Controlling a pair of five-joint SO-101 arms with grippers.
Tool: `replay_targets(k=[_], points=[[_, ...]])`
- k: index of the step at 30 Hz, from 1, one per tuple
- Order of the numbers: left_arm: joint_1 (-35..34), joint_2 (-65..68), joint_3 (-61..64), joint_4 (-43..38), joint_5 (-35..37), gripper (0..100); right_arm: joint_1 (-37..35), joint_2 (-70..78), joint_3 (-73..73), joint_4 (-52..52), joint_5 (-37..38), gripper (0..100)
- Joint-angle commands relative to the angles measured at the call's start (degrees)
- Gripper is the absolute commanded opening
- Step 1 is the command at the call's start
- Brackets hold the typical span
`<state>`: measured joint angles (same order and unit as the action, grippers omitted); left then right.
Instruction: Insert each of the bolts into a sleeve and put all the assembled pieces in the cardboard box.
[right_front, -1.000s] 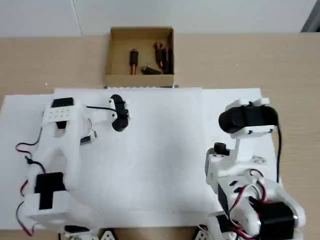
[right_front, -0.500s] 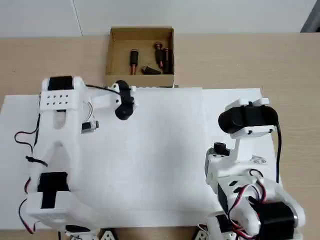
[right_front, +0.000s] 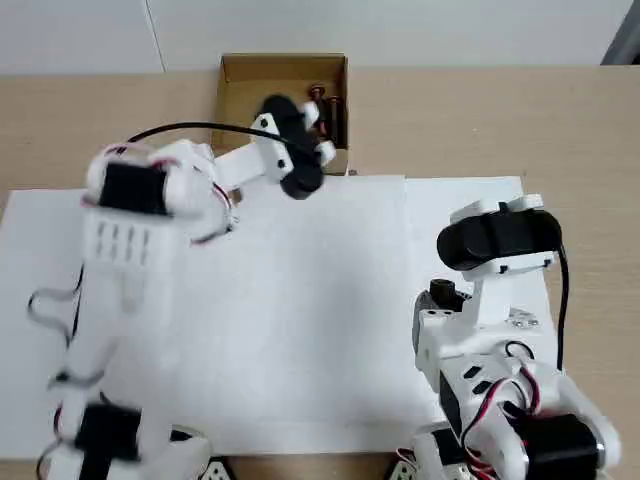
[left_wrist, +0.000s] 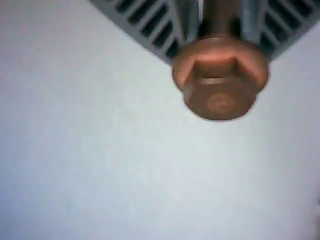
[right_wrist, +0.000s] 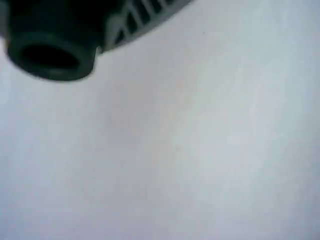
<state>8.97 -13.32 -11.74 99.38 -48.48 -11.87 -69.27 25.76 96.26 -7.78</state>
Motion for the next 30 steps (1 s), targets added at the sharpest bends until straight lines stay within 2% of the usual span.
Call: replay_targets(k=[1,5,13,17,20,26,30], points=[[5.5,-12.8,2.7,0.9,6.9,1,0.3,-0.1,-2.3,-0.4,0.7,0.2],[8.2,-22.9,12.4,-4.3,13.0,1,0.2,0.0,-0.6,-3.9,0.7,0.2],[6.9,-42.3,37.9,-27.9,35.3,1,0.1,0.0,9.1,-15.9,0.7,0.2],[6.9,-51.3,49.5,-36.5,44.6,1,-0.3,0.0,15.0,-23.7,0.3,0.2],[6.9,-58.2,56.4,-42.4,50.8,1,-3.8,0.0,19.6,-29.3,0.3,0.2],[7.3,-71.3,70.7,-51.3,53.2,1,-12.7,0.0,30.4,-42.5,0.7,0.3],[7.4,-80.1,79.6,-52.5,55.5,1,-17.6,0.0,37.0,-50.7,1.0,0.4]])
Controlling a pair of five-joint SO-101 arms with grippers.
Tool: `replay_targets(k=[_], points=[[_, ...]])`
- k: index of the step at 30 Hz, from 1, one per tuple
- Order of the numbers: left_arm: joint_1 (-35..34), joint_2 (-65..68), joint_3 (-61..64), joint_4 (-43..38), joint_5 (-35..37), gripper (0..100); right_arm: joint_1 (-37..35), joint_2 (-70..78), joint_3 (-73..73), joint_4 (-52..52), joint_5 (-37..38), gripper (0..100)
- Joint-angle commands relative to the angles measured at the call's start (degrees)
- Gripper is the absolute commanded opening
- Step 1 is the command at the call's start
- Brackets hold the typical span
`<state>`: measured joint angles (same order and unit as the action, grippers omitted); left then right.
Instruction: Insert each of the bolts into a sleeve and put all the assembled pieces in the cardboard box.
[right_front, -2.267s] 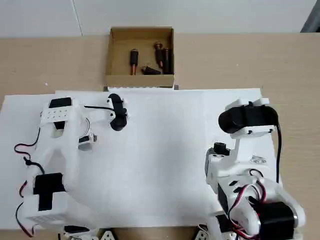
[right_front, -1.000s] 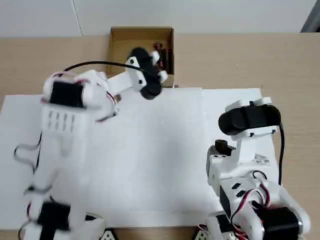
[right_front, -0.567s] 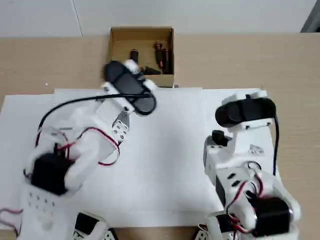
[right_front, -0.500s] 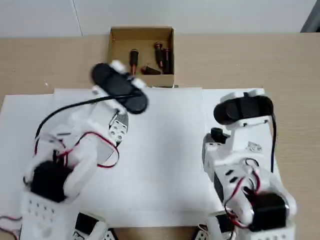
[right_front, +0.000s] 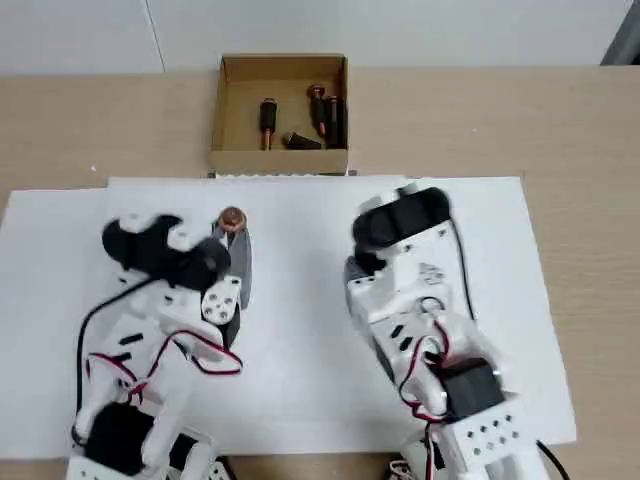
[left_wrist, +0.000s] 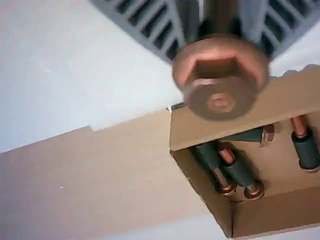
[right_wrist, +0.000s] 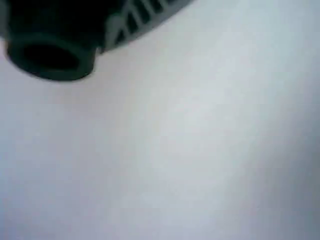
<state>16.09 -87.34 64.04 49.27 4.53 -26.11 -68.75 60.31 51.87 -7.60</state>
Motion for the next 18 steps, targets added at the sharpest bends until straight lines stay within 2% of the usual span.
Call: replay_targets(k=[1,4,8,12,18], points=[[0.4,-8.2,5.3,-2.5,5.1,1,-4.6,-0.6,3.9,-8.0,1.7,0.4],[0.4,-13.7,8.9,-2.5,13.4,1,-8.3,-0.6,7.6,-12.9,5.6,0.4],[0.2,-17.1,11.3,-2.5,20.6,1,-11.6,-0.6,12.1,-19.2,11.1,0.4],[0.1,-16.8,11.3,-2.5,25.8,1,-14.5,-0.6,13.3,-22.2,13.8,0.4],[0.3,-16.7,11.3,-2.5,28.6,1,-16.8,-0.6,13.4,-23.1,16.7,0.4]])
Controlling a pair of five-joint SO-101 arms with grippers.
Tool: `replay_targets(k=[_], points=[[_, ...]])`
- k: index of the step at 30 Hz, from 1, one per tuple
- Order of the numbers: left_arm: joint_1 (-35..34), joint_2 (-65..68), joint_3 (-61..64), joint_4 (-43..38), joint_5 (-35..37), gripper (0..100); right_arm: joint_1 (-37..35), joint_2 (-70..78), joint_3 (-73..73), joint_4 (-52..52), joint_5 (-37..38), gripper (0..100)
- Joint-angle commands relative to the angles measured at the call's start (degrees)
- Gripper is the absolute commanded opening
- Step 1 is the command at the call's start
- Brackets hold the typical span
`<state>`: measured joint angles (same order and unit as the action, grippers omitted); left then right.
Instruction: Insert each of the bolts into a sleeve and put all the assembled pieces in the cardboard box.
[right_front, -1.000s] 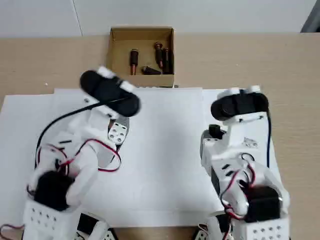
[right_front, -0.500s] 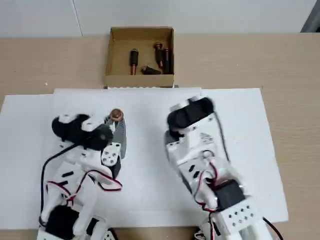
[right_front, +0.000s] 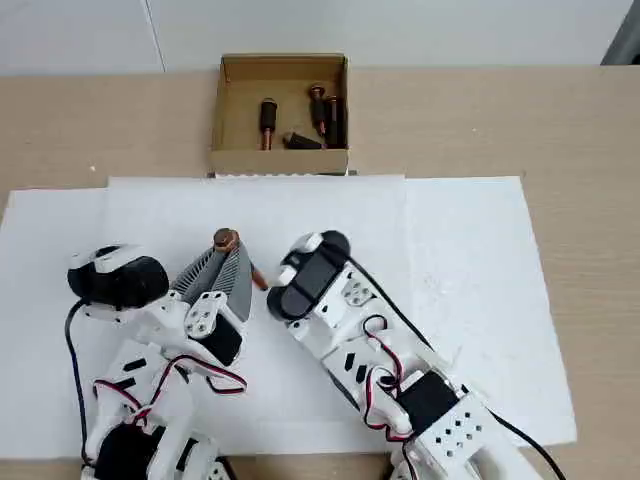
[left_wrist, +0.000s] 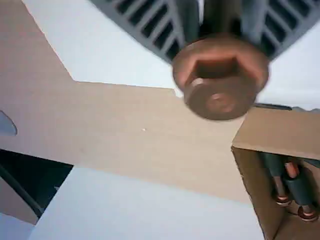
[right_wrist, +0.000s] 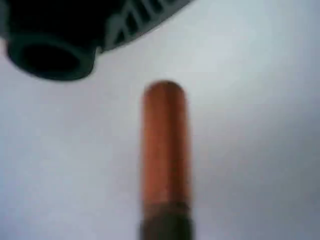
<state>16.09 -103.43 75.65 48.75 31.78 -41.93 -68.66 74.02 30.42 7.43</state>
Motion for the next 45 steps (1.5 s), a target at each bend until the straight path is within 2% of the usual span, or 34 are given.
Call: replay_targets(k=[1,12,19,28,37,45], points=[[0.3,-0.6,-0.3,-1.9,1.9,1,-1.2,-0.7,-0.4,-1.8,2.0,0.4],[-0.1,-0.6,0.0,-7.5,2.4,1,-1.2,-0.7,-0.5,-1.8,7.1,0.4],[-0.1,-0.6,0.0,-7.4,2.4,1,-1.3,-0.7,-0.7,-7.3,11.0,0.4],[0.0,-0.6,0.9,-7.6,2.4,1,-3.7,-0.7,-0.7,-7.3,11.6,0.4],[0.0,-0.5,2.9,-7.1,2.4,1,-3.8,-0.7,-0.9,-7.8,11.7,0.4],[0.3,-0.5,3.4,-0.3,2.5,1,-3.7,-0.7,-1.9,-12.1,11.7,0.4]])
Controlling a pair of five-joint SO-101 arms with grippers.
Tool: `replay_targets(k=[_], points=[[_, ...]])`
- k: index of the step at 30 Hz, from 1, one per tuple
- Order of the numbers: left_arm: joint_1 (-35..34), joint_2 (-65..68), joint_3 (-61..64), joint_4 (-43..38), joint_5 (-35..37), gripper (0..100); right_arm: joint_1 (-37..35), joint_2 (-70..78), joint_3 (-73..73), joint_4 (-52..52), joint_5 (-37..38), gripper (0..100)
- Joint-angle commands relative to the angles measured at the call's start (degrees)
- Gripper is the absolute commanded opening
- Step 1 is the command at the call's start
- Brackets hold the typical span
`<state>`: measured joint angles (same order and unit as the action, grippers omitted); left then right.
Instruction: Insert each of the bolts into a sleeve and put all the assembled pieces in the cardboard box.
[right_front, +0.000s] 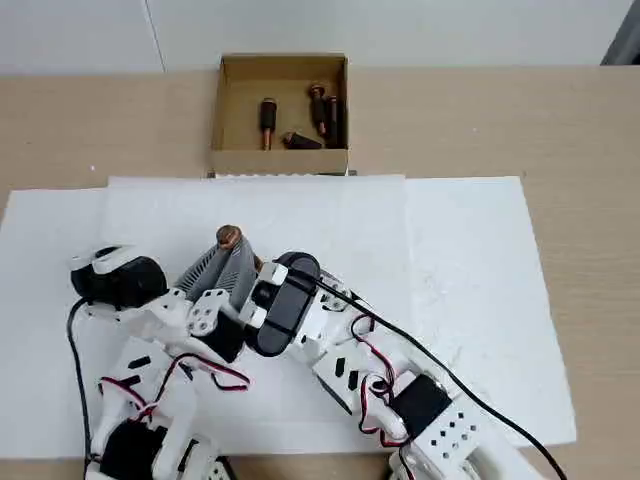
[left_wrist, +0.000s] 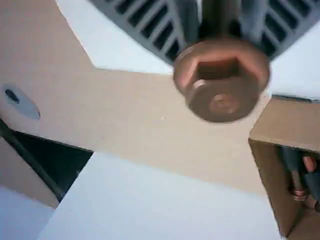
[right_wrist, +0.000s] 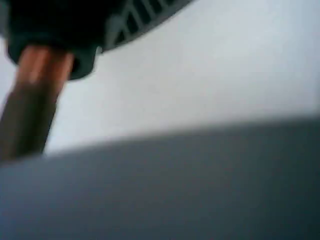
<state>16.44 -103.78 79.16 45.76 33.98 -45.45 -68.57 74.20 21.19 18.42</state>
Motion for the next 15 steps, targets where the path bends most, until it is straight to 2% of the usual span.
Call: replay_targets(k=[1,6,12,15], points=[[-0.1,-0.2,-0.1,3.5,0.3,1,-0.2,-0.7,-2.1,-3.6,0.7,0.4],[0.0,-0.2,-0.1,7.3,1.1,1,-0.2,-0.7,-2.1,-6.9,0.8,0.4],[0.0,-0.2,-0.1,8.0,1.1,1,-0.1,-0.7,-2.1,-6.8,0.8,0.4],[0.0,-0.2,-0.1,8.0,1.1,6,-0.1,-0.7,-1.9,-6.6,0.8,0.4]])
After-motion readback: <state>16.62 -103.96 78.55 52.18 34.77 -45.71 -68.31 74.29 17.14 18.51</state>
